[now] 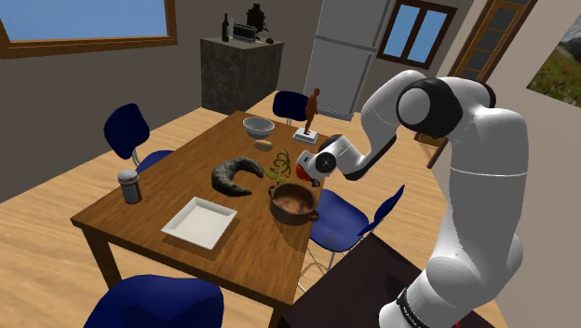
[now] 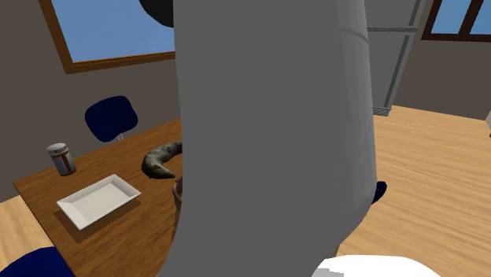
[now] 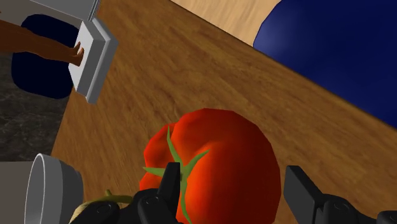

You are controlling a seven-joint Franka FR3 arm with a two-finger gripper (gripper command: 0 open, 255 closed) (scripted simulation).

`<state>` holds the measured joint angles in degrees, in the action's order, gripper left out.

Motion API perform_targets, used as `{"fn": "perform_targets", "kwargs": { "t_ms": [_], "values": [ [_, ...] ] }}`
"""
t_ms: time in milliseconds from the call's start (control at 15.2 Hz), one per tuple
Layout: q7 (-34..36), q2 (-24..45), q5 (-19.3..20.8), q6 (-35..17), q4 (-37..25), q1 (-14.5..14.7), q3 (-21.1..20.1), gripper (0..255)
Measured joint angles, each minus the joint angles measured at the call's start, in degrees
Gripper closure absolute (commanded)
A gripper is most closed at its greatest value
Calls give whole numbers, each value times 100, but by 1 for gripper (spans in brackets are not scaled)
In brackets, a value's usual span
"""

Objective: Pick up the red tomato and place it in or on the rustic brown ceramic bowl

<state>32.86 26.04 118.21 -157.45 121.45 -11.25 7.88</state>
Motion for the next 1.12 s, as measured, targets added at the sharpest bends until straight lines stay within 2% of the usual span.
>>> {"fn": "perform_targets", "kwargs": {
  "t_ms": [594, 1122],
  "values": [
    [-880, -587, -709, -198, 206, 53, 145, 255],
    [-1824, -1141, -1497, -295, 415, 82, 228, 255]
  ]
}}
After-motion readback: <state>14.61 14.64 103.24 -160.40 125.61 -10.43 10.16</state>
